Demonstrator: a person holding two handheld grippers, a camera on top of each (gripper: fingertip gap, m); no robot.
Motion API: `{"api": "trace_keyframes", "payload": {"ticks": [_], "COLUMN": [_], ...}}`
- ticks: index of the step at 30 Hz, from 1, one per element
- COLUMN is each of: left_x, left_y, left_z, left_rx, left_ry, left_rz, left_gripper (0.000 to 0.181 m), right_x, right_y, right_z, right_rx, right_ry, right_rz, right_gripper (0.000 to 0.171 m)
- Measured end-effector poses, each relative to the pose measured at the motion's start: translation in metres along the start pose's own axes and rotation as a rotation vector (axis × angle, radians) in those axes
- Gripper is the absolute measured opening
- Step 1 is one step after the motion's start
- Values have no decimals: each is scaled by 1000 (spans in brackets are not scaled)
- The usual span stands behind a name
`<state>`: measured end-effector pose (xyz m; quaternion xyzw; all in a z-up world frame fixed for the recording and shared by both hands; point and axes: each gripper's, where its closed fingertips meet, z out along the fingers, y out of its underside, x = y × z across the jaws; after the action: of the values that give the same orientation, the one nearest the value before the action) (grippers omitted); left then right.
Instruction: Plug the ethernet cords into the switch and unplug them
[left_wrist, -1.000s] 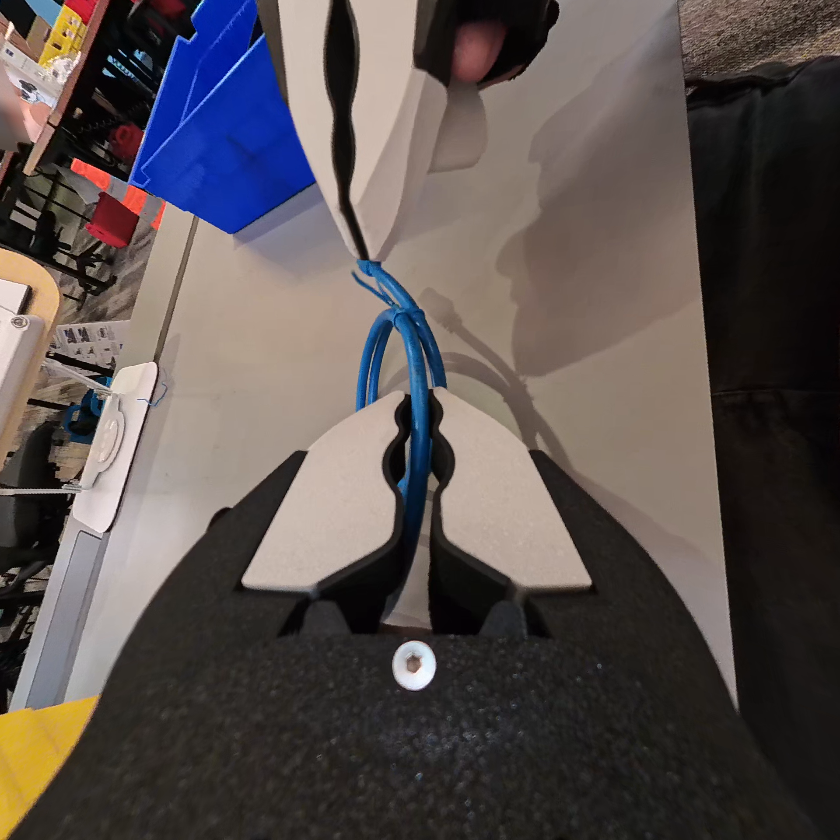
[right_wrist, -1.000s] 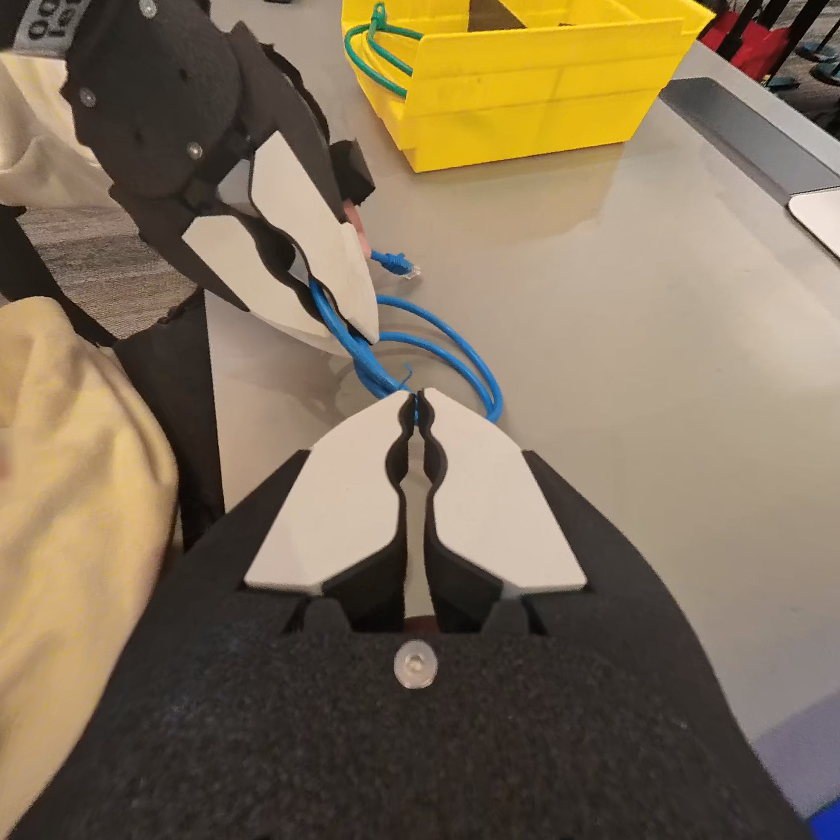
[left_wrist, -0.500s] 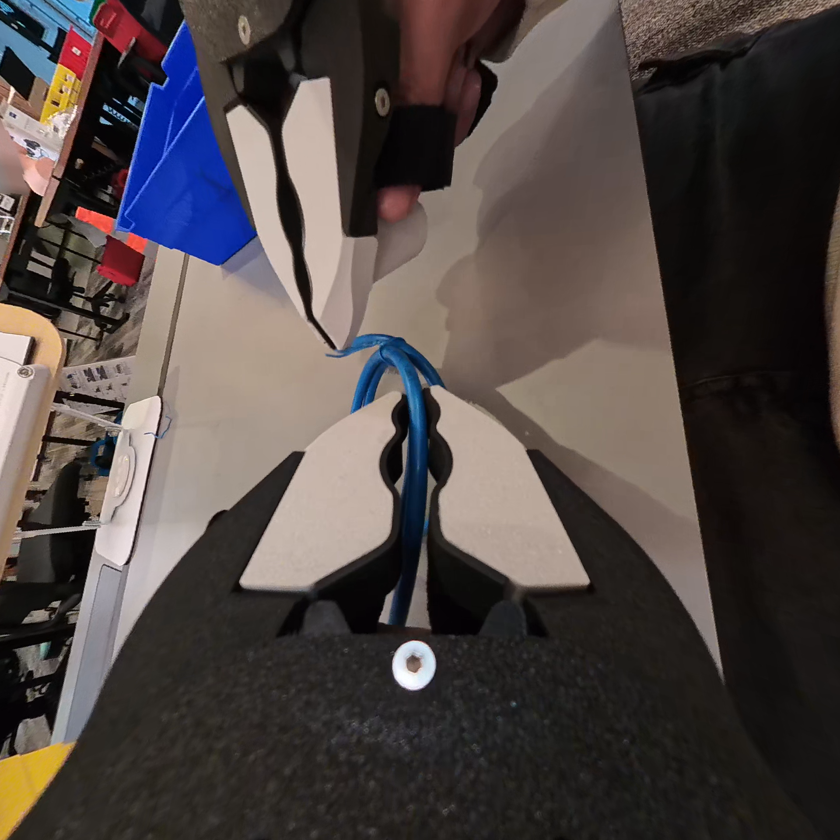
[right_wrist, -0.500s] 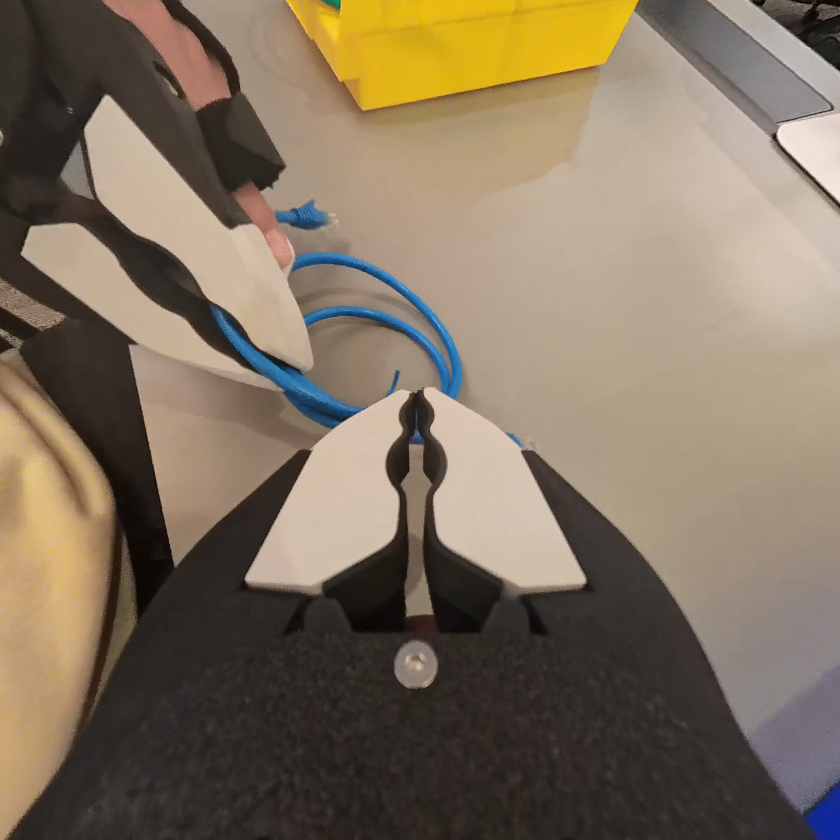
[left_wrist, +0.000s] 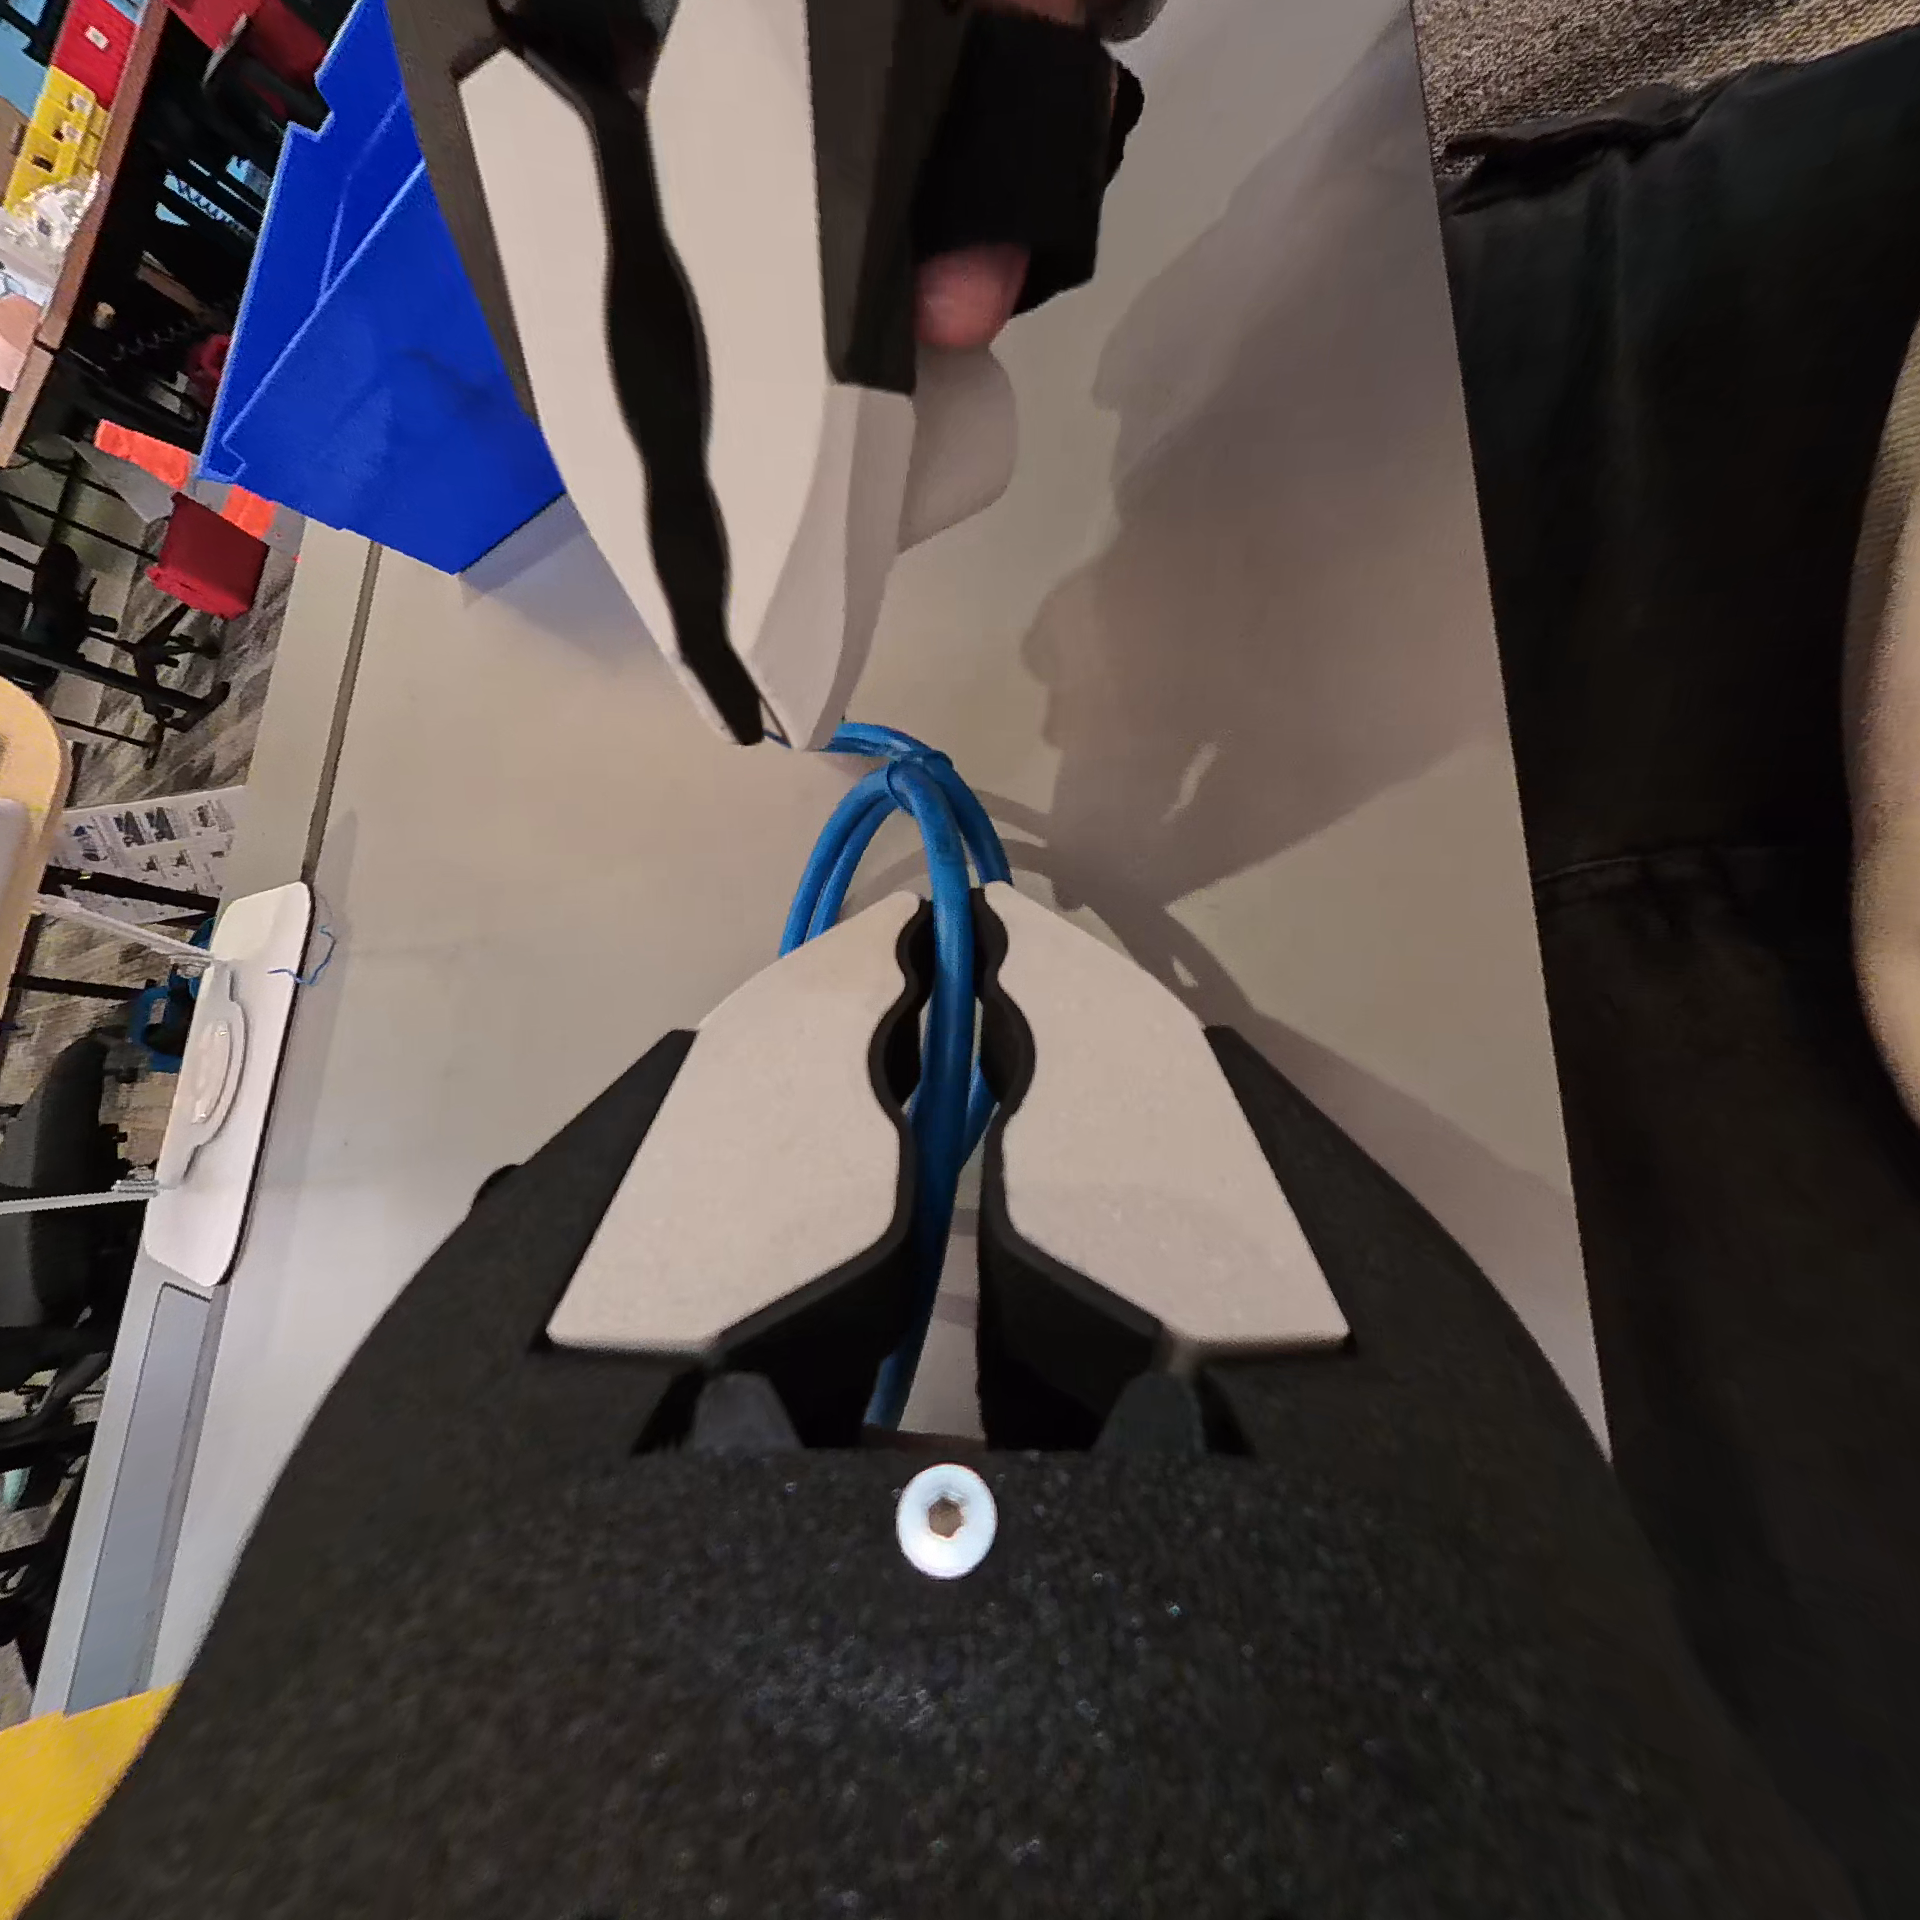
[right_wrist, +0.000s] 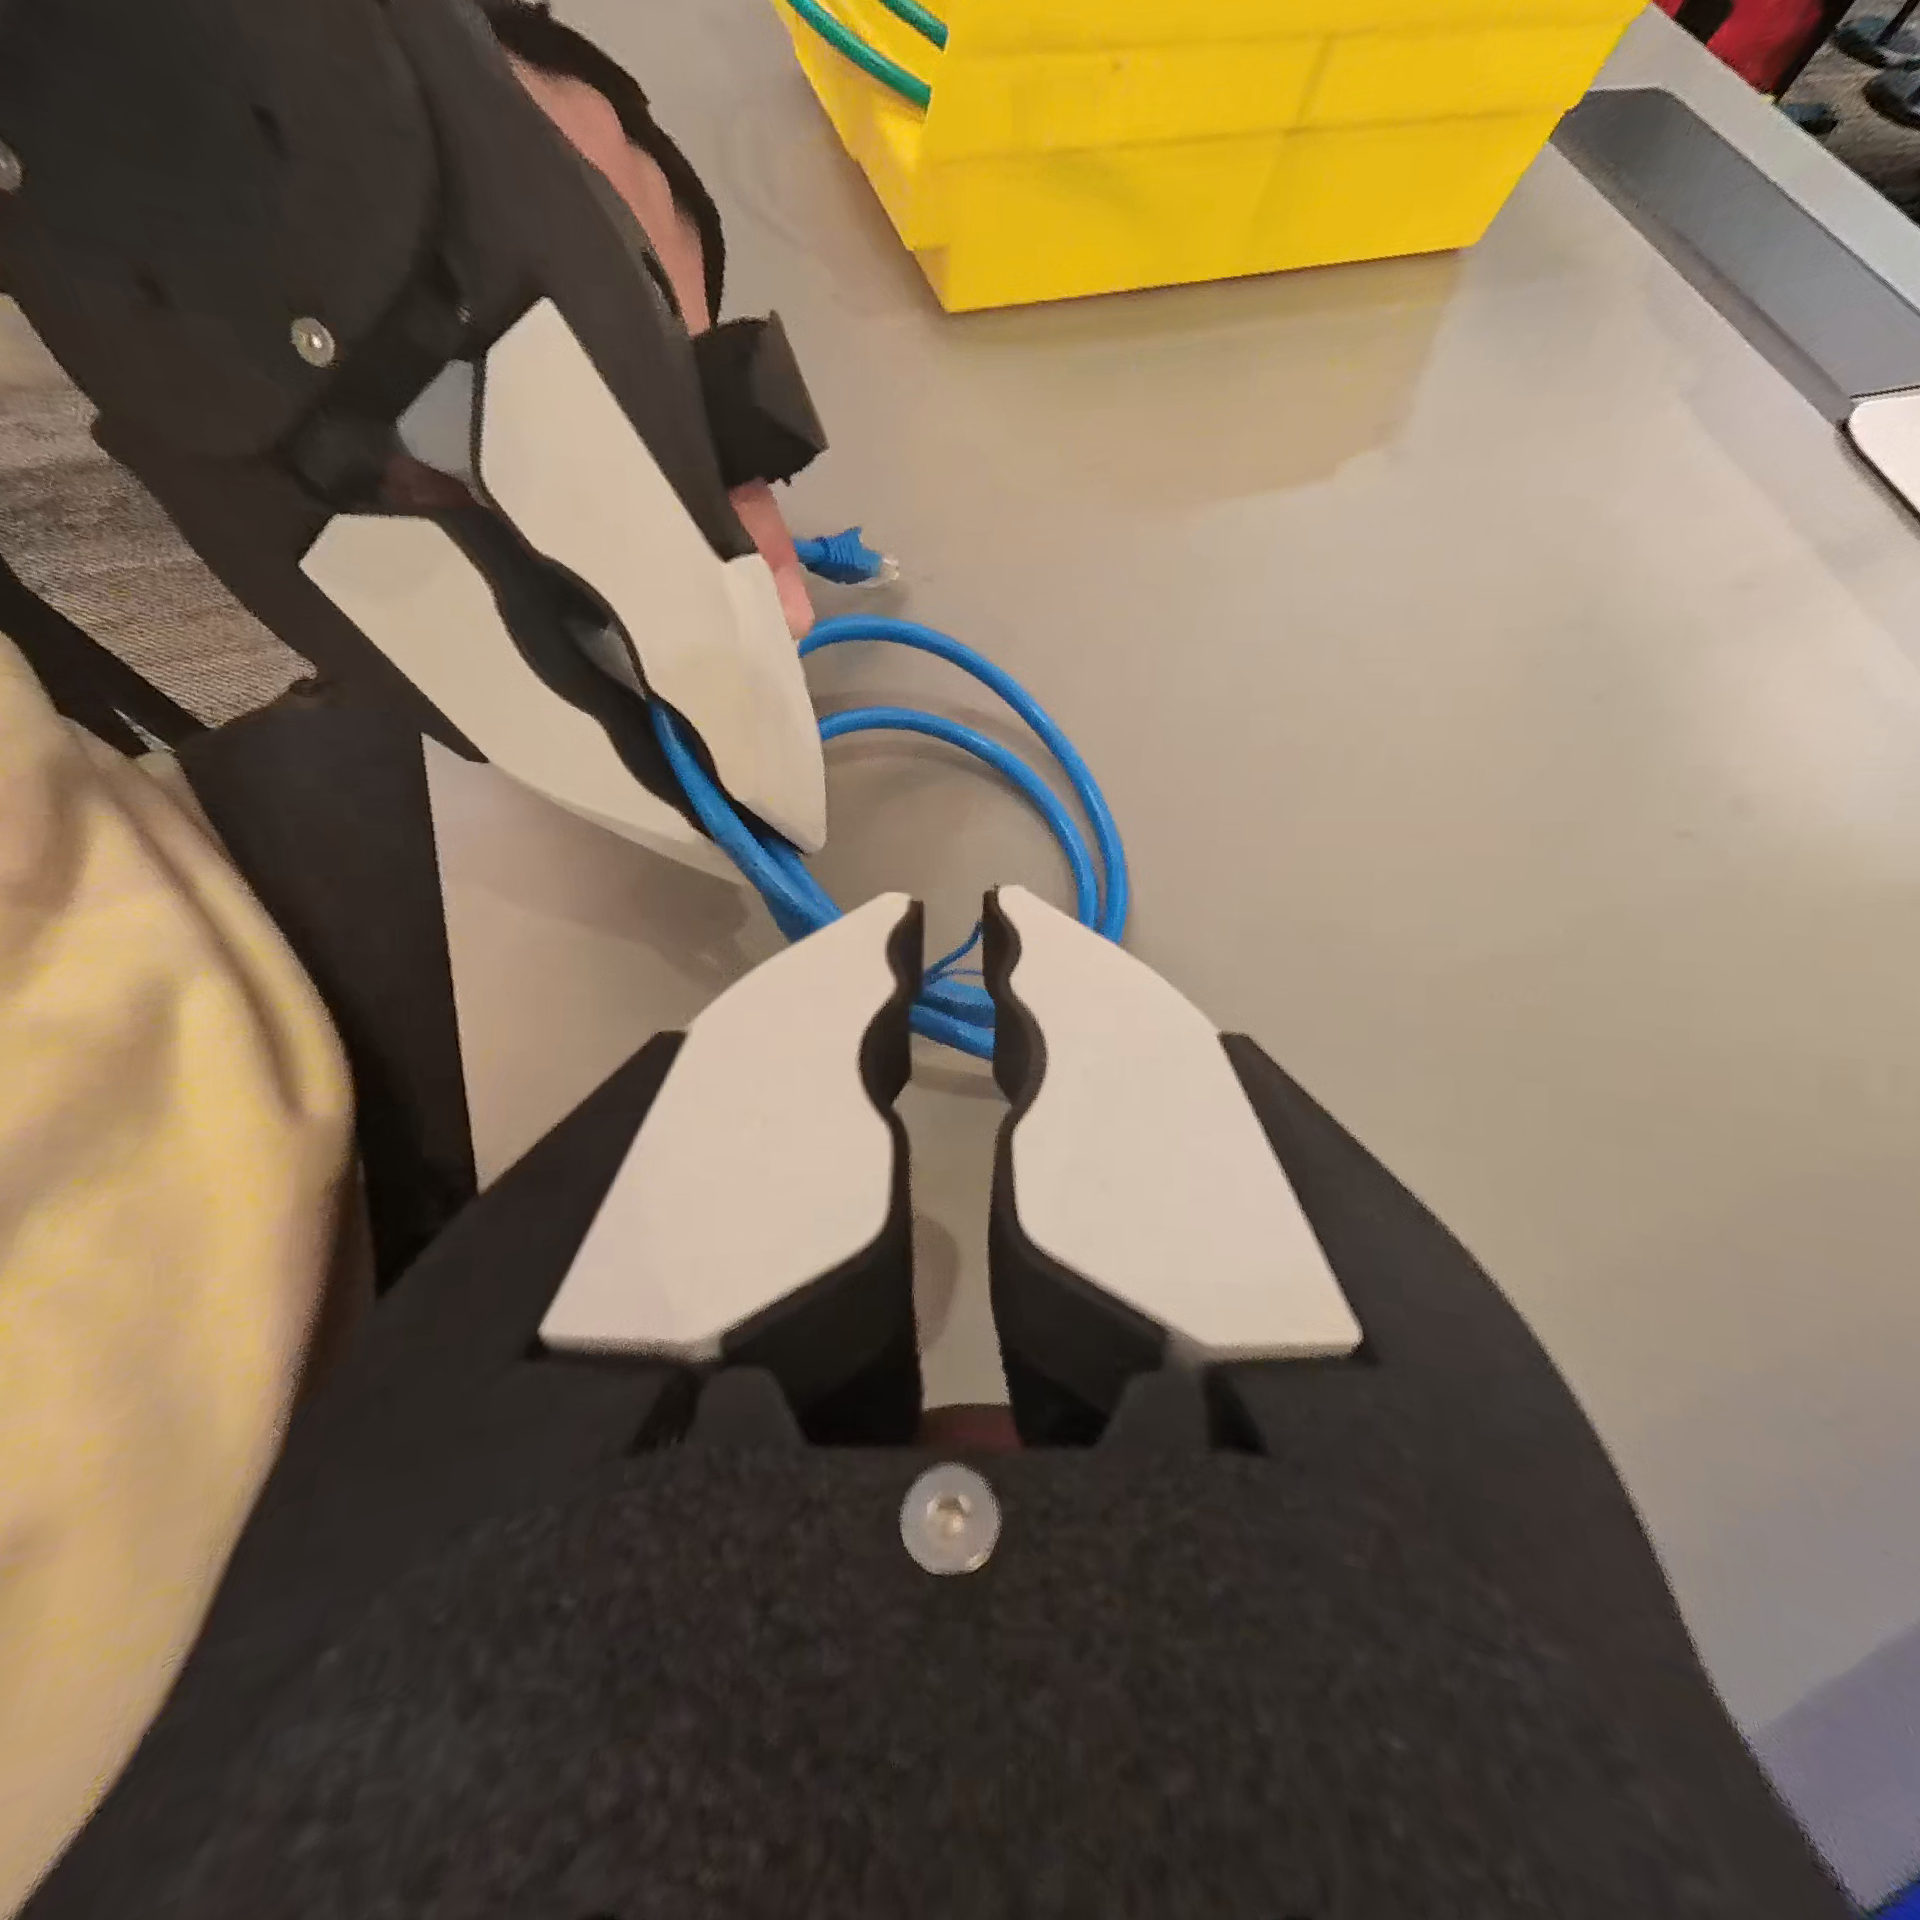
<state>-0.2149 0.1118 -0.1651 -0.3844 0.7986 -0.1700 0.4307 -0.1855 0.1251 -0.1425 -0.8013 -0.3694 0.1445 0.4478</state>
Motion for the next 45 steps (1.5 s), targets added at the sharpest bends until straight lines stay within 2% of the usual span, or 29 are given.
{"api": "trace_keyframes", "payload": {"ticks": [11, 15, 21, 30, 45], "left_x": [-2, -10, -22, -16, -5], "left_y": [4, 9, 13, 1, -1], "left_z": [1, 1, -3, -5, -1], "left_rx": [-20, -36, -15, 39, 38], "left_ry": [1, -6, -6, -9, 13], "left_rz": [-22, -102, -216, -133, -85], "left_gripper": [6, 6, 5, 5, 5], "right_x": [2, -6, 1, 25, 21], "right_y": [2, -2, 13, 18, 10], "right_z": [1, -3, -6, -2, 10], "right_rx": [-7, 12, -40, -46, 13], "right_ry": [6, -30, -34, 61, 19], "right_rz": [1, -57, -34, 40, 111], "right_gripper": [1, 0, 0, 0, 1]}}
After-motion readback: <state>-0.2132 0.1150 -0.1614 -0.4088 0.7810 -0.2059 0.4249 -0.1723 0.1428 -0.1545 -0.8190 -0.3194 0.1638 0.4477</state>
